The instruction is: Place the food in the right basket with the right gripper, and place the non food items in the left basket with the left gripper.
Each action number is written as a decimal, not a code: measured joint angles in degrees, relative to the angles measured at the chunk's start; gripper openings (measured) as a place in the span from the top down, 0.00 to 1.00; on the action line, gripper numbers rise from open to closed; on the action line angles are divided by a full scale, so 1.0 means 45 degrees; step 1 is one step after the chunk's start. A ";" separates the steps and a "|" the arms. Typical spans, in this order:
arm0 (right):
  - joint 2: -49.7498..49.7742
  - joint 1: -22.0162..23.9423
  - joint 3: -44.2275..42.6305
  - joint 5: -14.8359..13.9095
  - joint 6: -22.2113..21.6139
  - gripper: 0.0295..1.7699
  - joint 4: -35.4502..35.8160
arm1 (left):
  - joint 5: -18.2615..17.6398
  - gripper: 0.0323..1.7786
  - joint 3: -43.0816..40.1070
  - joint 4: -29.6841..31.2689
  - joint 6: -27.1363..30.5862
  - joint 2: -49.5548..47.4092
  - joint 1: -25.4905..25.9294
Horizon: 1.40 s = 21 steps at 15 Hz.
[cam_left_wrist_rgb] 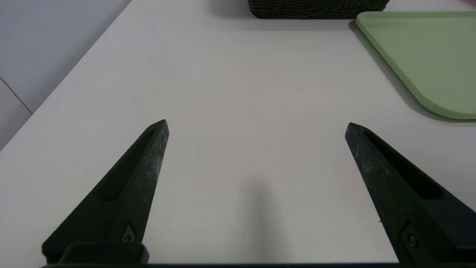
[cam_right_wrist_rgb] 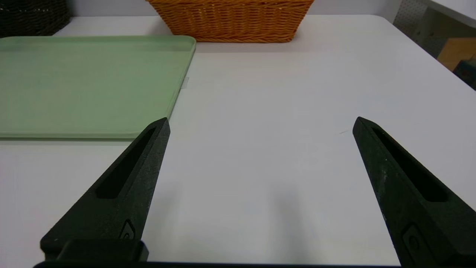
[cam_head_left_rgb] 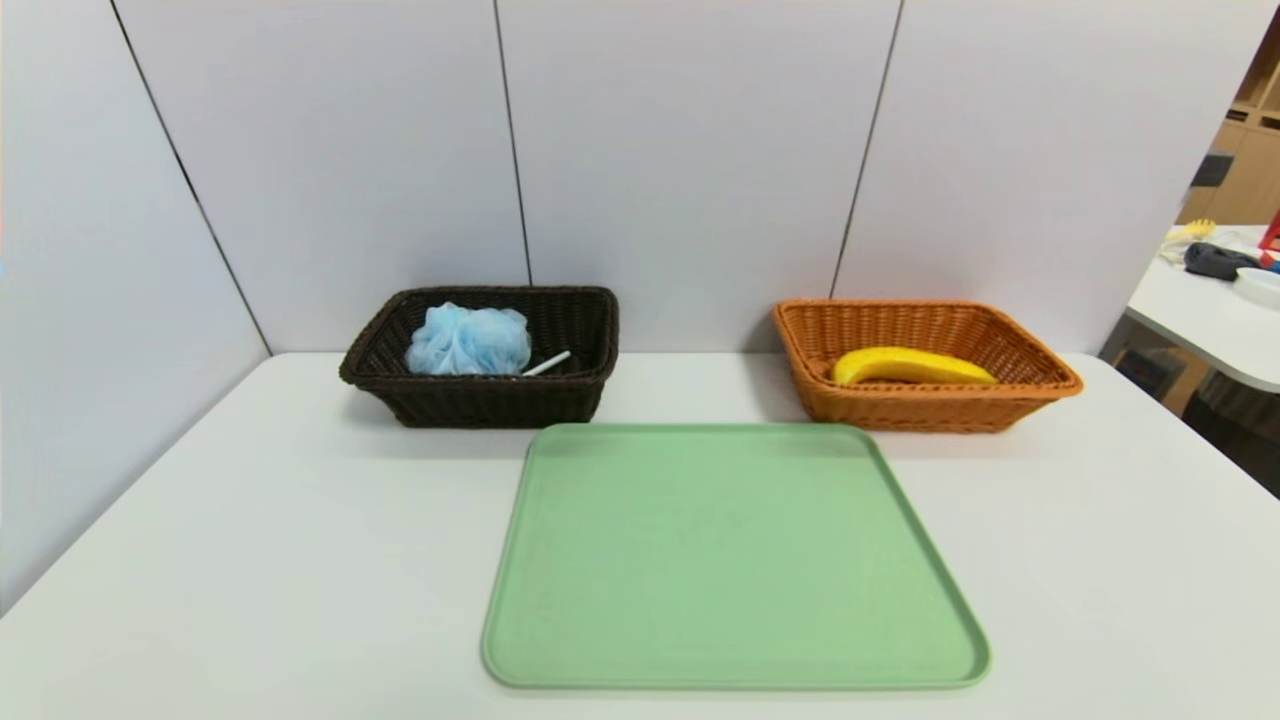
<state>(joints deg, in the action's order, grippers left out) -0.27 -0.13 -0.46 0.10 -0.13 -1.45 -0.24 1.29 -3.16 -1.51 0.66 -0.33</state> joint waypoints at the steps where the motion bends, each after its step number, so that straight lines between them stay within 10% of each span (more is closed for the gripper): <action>1: -0.0043 0.0000 -0.0024 -0.0005 -0.0024 0.04 -0.0024 | 0.0000 0.05 0.0005 0.0005 0.0005 0.0195 -0.0005; 21: 0.0065 0.0005 0.0087 -0.0011 -0.0379 0.04 0.0358 | 0.0433 0.05 -0.0073 0.0279 -0.0864 -0.0135 -0.0005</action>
<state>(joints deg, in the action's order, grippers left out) 0.02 -0.11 -0.07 0.05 -1.84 0.16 1.71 0.96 -1.90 -5.40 0.05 -0.35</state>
